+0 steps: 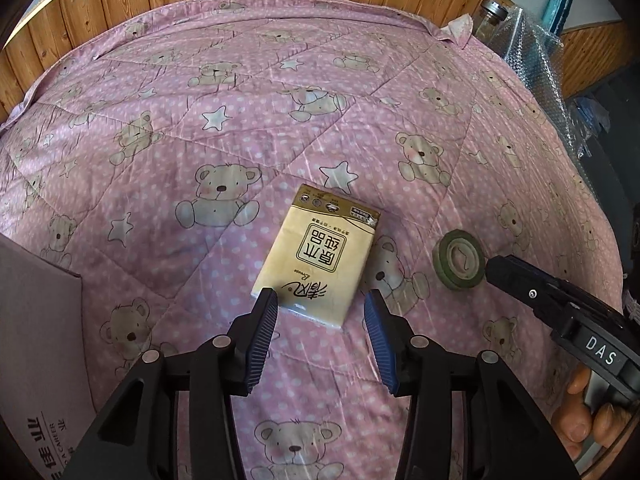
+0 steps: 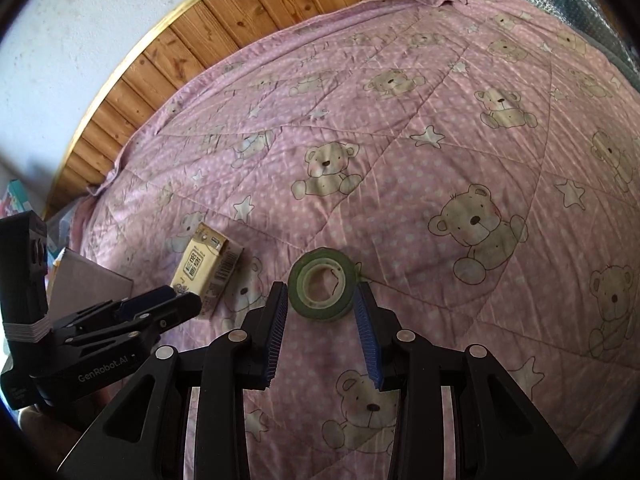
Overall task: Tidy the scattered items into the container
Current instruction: 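Grasp the green tape roll with the right tool while the left tool grasps the tissue pack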
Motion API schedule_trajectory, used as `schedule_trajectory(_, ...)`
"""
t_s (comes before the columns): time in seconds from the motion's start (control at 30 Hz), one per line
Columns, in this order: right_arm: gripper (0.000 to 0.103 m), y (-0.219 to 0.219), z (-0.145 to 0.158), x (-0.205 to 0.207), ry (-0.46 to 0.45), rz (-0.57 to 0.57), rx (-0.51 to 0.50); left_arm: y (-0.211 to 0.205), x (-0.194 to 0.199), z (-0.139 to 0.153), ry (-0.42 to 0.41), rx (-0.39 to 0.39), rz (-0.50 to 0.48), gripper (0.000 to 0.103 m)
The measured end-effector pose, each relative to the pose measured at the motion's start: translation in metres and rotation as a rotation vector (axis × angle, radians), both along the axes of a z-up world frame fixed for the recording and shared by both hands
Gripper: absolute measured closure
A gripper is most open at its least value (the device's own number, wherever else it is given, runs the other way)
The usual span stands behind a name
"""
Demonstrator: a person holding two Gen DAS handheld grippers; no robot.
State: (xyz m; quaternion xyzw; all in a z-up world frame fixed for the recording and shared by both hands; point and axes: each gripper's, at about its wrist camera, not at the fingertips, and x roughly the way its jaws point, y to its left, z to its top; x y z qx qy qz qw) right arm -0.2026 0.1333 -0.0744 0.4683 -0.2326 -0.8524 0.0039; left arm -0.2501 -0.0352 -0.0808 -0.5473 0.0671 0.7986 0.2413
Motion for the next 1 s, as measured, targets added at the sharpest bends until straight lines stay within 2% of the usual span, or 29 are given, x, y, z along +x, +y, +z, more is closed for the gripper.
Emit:
schedule_trajectory(0.27, 0.065, 0.002, -0.019, -0.01, -0.039, 0.004, 0.006, 0.005, -0.019, 0.004, 0.036, 0.022, -0.036, 0.055)
schedule_trajectory(0.4, 0.065, 0.002, -0.021, -0.012, -0.028, 0.011, 0.016, 0.008, -0.031, 0.005, 0.07, 0.018, -0.063, 0.054)
schedule_trajectory(0.47, 0.07, 0.0, -0.021, -0.014, -0.029, 0.018, 0.037, 0.012, -0.036, -0.001, 0.067, 0.03, -0.089, 0.051)
schedule_trajectory(0.53, 0.085, -0.001, -0.021, -0.017, -0.037, 0.024, 0.07, 0.015, -0.033, -0.002, 0.072, 0.023, -0.11, 0.05)
schedule_trajectory(0.63, 0.086, 0.005, -0.023, -0.015, -0.036, 0.019, 0.046, 0.015, -0.023, 0.003, 0.005, 0.059, -0.146, 0.047)
schedule_trajectory(0.73, 0.085, 0.005, -0.023, -0.016, -0.028, 0.017, 0.043, 0.016, -0.018, 0.002, 0.047, 0.027, -0.14, 0.044)
schedule_trajectory(0.83, 0.081, 0.003, -0.023, -0.018, -0.021, 0.026, 0.053, 0.023, -0.019, -0.007, 0.049, -0.001, -0.15, 0.04)
schedule_trajectory(0.93, 0.081, 0.002, -0.023, -0.017, -0.016, 0.031, 0.059, 0.039, -0.012, -0.009, 0.117, -0.042, -0.21, 0.031)
schedule_trajectory(1.0, 0.081, 0.001, -0.024, -0.017, -0.012, 0.032, 0.065, 0.049, -0.008, -0.021, 0.118, -0.098, -0.252, 0.03)
